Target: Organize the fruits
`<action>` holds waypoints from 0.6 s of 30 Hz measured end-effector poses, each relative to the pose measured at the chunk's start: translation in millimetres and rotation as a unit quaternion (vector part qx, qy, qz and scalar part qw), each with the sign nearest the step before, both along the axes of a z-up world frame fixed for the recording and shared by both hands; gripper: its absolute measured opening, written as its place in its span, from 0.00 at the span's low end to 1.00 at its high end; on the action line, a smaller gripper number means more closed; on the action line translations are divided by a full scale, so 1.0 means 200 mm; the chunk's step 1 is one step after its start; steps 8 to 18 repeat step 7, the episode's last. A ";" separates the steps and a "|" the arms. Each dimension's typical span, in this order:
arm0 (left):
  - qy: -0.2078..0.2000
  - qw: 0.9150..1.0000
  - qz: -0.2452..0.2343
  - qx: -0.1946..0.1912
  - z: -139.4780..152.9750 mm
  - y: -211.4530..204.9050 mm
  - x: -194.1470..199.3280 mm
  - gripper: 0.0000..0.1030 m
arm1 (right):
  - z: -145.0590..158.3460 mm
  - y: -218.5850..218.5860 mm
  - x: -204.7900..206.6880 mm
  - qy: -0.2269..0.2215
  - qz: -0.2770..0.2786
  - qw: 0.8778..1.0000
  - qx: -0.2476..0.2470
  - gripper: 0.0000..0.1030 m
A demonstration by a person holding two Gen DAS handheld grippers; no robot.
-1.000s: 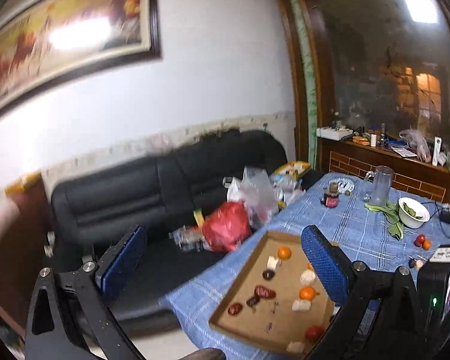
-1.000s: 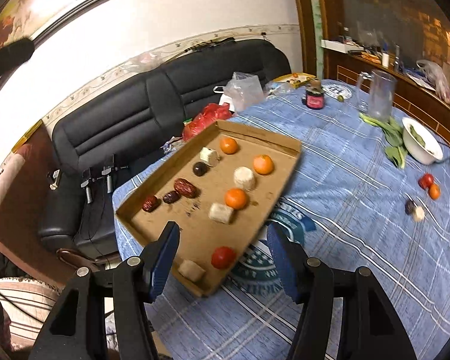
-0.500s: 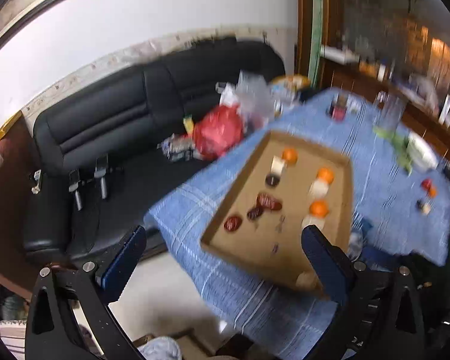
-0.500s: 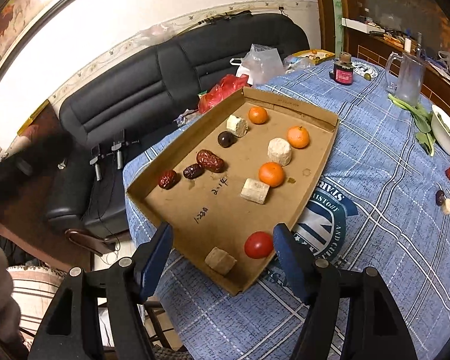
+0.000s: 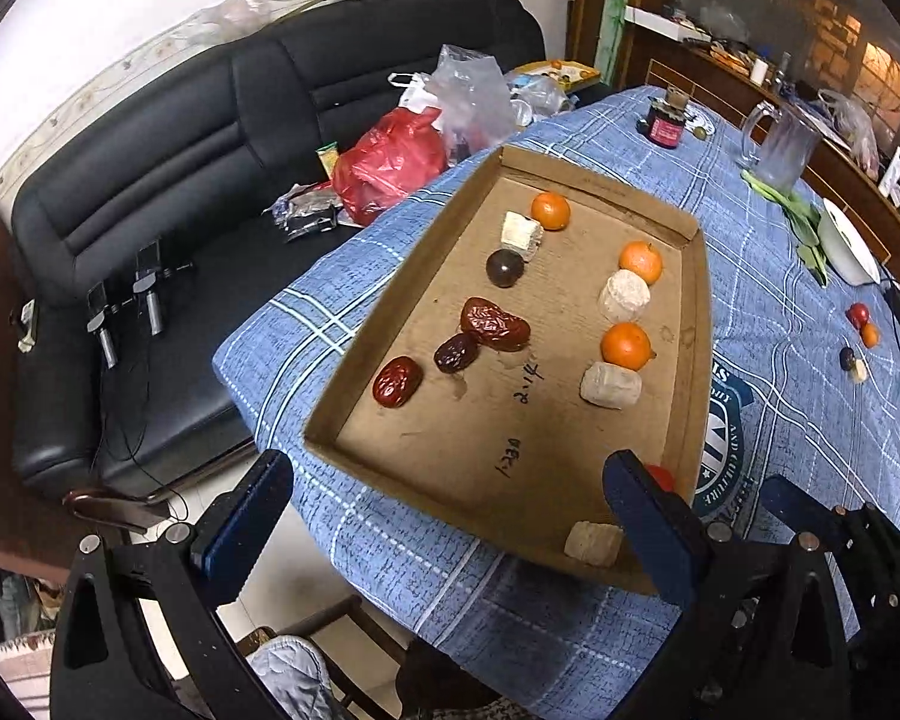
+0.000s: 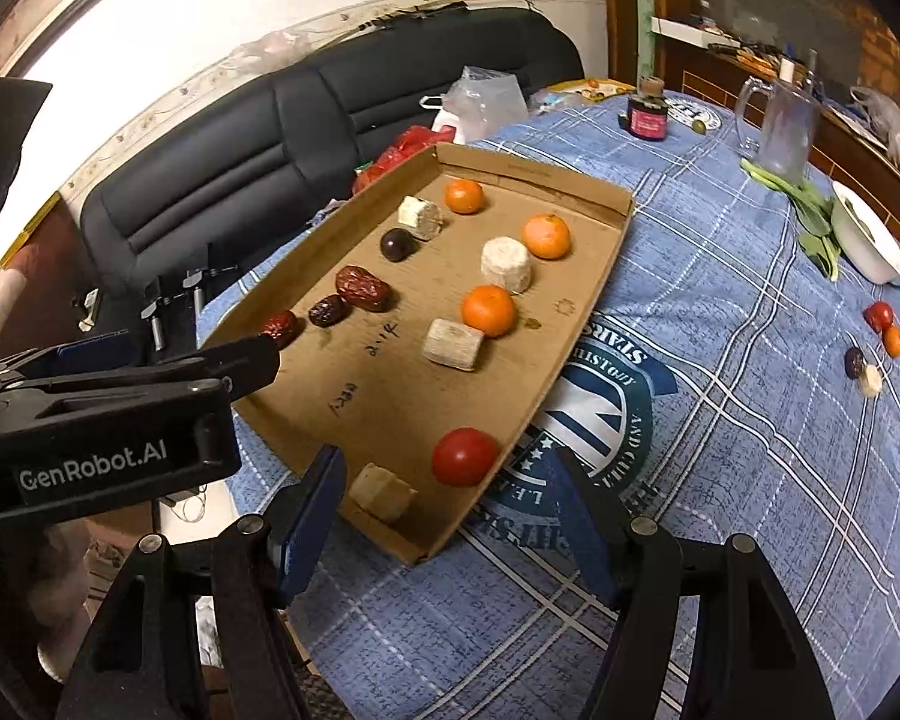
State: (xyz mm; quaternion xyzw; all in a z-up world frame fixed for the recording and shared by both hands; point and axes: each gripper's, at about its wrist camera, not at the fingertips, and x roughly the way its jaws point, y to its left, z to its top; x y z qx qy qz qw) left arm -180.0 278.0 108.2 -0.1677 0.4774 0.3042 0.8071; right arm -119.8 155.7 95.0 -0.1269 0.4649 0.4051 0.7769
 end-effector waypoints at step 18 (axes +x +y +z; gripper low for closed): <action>0.002 1.000 -0.001 -0.017 0.01 0.09 -0.06 1.00 | -0.01 0.11 0.04 0.000 -0.013 1.000 -0.009 0.72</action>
